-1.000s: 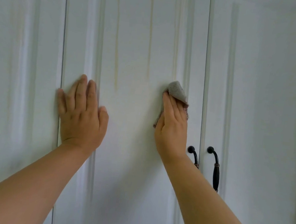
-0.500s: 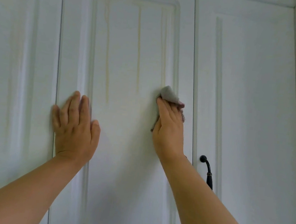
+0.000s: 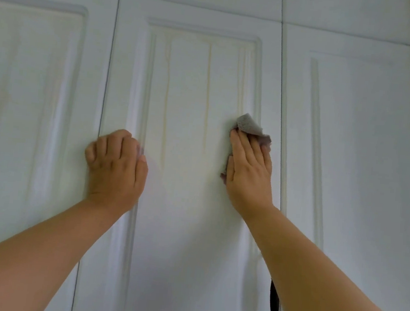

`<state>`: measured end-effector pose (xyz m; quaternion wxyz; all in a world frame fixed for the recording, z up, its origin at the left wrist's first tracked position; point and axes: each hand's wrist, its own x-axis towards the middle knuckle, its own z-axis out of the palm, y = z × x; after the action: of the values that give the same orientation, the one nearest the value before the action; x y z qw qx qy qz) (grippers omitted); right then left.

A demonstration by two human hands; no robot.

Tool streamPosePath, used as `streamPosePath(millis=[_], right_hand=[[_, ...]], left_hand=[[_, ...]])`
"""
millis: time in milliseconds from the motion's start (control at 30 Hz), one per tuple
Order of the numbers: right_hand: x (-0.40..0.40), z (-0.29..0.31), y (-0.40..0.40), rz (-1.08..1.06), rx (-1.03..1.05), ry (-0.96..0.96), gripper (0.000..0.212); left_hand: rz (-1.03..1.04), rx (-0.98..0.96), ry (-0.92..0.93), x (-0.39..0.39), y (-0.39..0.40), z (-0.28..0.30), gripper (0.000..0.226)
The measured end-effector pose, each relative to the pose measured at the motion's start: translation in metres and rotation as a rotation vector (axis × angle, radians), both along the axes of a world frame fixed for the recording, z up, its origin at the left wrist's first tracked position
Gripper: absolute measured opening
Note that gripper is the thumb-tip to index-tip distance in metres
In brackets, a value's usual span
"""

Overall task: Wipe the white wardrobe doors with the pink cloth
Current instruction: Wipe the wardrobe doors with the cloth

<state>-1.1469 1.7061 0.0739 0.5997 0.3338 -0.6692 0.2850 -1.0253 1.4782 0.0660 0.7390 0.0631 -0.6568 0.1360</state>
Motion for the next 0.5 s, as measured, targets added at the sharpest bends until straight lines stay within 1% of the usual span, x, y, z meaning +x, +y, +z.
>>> streamPosePath(millis=[100,167,200,233,333,367,433,500], right_hand=[[0.003,-0.003,-0.024,0.043,-0.186,-0.006,0.061],[0.008,0.002,-0.045,0.056,-0.331,-0.043,0.059],[0.013,0.004,-0.052,0.063,-0.347,-0.041,0.058],[0.019,0.001,-0.060,0.083,-0.296,0.002,0.058],[0.039,-0.031,-0.082,0.158,0.030,0.228,0.054],[0.044,-0.041,-0.085,0.177,0.078,0.248,0.051],[0.048,-0.051,-0.086,0.227,0.057,0.216,0.044],[0.045,-0.057,-0.083,0.222,0.025,0.191,0.041]], left_hand=[[-0.173,-0.028,0.059,-0.002,-0.005,0.009,0.020],[-0.306,-0.019,0.107,-0.003,-0.009,0.008,0.023],[-0.361,-0.010,0.118,-0.003,-0.009,0.008,0.025],[-0.404,-0.001,0.120,-0.002,-0.010,0.007,0.027],[-0.457,0.006,0.101,0.000,-0.011,0.006,0.029],[-0.454,0.007,0.096,0.001,-0.011,0.006,0.029],[-0.456,0.012,0.088,0.002,-0.012,0.005,0.029],[-0.465,0.014,0.085,0.001,-0.011,0.005,0.028]])
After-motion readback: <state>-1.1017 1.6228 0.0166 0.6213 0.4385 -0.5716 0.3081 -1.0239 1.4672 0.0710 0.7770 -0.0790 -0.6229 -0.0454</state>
